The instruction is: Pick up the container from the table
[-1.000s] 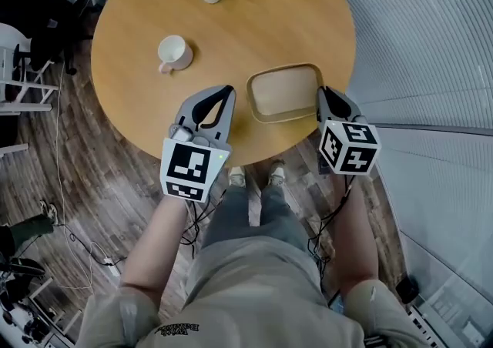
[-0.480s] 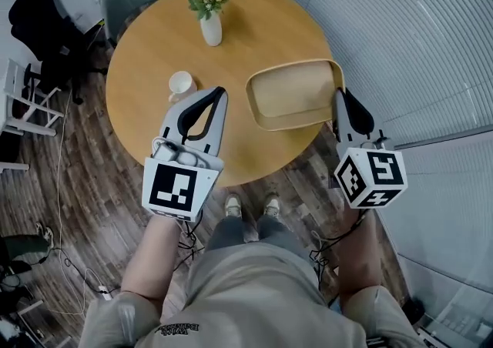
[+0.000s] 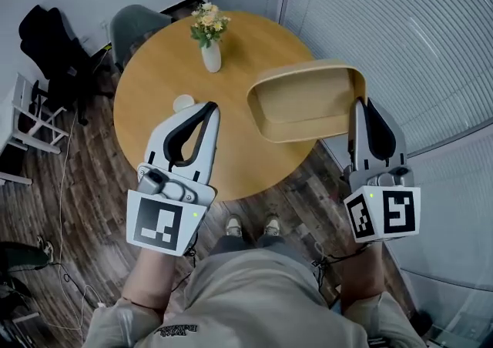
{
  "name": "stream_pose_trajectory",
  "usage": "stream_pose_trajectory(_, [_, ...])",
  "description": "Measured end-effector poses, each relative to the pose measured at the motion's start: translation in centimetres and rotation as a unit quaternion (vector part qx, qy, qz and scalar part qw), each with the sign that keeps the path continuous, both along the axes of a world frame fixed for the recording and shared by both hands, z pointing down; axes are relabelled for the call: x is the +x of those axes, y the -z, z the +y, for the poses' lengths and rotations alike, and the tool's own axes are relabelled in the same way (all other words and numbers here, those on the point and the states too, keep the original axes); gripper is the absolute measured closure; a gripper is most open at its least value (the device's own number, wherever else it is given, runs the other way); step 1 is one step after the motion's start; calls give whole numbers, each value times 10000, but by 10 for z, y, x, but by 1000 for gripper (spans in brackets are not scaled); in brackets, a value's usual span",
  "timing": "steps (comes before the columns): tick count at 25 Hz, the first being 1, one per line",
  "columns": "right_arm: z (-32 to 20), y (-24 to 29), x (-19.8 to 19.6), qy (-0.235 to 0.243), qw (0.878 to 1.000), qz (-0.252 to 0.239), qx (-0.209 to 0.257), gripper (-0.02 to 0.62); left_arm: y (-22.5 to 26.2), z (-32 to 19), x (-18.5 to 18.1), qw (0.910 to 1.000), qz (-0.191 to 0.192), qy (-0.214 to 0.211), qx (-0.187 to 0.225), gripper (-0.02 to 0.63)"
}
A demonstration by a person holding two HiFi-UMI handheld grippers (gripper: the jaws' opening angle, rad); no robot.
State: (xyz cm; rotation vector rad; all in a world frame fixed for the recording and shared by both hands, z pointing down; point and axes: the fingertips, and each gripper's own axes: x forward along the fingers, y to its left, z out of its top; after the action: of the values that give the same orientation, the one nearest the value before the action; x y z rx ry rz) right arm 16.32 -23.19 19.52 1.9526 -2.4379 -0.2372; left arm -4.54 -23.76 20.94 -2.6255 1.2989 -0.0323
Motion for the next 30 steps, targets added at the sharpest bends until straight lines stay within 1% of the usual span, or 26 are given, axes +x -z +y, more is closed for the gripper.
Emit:
stream_pose_trajectory(2, [14,14,0,-29,9997,121,190,558,9,9,-1,10000,-35,26,79,586])
stream_pose_trajectory(4, [21,25,-6,-1,9994,133,311,559,15,14,-7,9999,-60,67,144,586])
stream_pose_trajectory(8, [33,40,-12,103,9988,34,469,558,22,24,-11,9994,-169,116,265,586])
stream_pose_trajectory(11, [41,42,-12,148,9984,152,529,559,23,31,-6,9989,-301,110,353,586])
stream_pose_trajectory(14, [42,36,-13,206,9984,237,465,558,21,32,-3,9988,-342,89,329,586])
stream_pose_trajectory(22, [43,15,-10,305,9994,130,132,558,4,32,-3,9994,-345,96,-2,586])
stream_pose_trajectory(30, [35,12,-10,321,9992,194,151,560,6,25,1,9994,-349,69,45,586])
